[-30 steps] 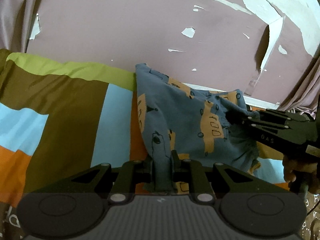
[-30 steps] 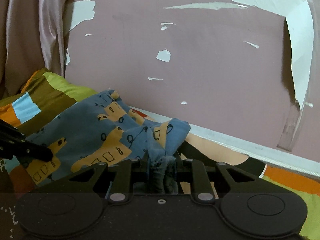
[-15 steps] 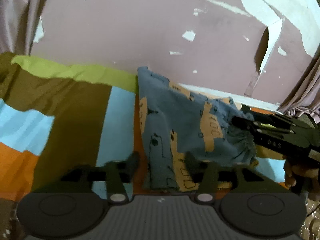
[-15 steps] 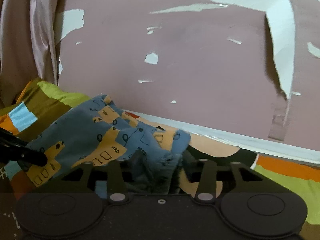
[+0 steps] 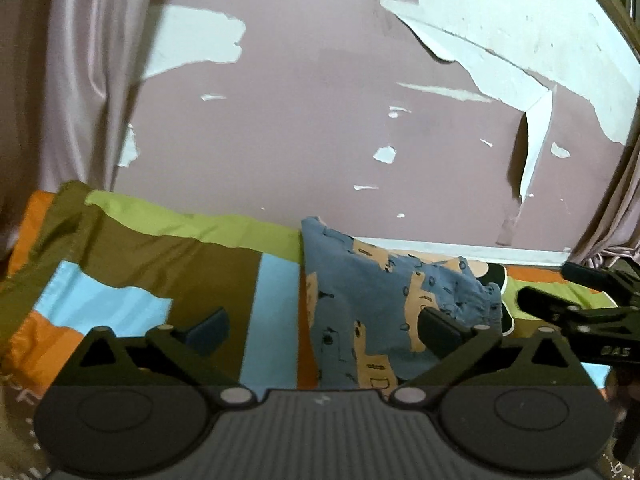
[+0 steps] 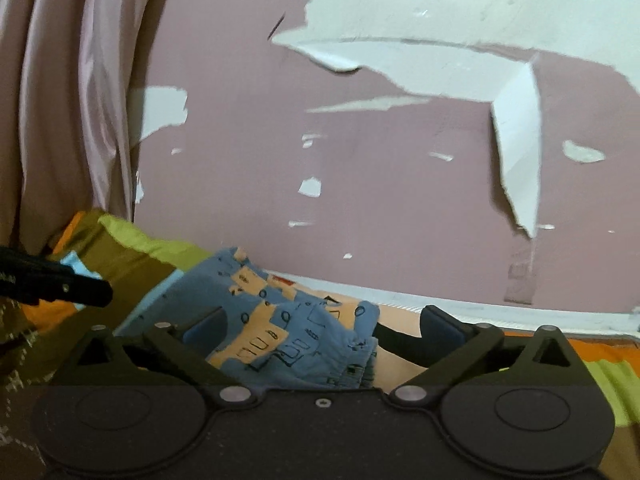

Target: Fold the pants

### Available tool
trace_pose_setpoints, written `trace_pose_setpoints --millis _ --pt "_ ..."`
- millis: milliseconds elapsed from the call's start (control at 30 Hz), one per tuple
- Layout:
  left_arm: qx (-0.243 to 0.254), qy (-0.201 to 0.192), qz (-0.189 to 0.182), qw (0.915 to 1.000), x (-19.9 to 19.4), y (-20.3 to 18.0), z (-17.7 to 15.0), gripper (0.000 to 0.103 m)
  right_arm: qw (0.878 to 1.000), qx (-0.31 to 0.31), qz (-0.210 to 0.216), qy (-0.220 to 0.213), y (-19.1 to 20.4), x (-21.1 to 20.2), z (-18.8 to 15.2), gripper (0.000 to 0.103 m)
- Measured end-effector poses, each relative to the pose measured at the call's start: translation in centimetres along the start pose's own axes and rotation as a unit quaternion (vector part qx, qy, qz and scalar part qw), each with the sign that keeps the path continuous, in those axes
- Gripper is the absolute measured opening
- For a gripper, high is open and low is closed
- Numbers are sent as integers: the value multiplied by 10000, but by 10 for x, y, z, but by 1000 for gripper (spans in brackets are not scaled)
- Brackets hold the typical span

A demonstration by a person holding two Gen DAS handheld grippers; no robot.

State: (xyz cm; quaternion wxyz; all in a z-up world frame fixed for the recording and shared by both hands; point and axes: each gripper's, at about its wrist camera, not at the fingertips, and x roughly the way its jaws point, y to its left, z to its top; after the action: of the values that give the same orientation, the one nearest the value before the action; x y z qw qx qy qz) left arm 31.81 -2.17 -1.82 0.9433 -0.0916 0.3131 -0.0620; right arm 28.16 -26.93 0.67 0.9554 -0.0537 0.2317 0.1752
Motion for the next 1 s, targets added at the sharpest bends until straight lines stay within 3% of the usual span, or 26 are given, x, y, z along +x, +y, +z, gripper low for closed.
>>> trace_pose_setpoints --millis 333,467,667,1000 --pt "251 -444 364 9980 -57 0 -21 103 9953 939 -203 -109 25 -64 -8 102" --pt "437 -589 487 9961 -79 0 -42 103 9952 923 -294 -142 45 -90 -28 102" --pt "572 -497 424 9962 -94 0 -72 103 9954 851 -395 -185 68 -118 -55 102" --pt "635 -465 466 9958 -101 2 -85 103 9959 771 -426 -216 80 -127 -71 102"
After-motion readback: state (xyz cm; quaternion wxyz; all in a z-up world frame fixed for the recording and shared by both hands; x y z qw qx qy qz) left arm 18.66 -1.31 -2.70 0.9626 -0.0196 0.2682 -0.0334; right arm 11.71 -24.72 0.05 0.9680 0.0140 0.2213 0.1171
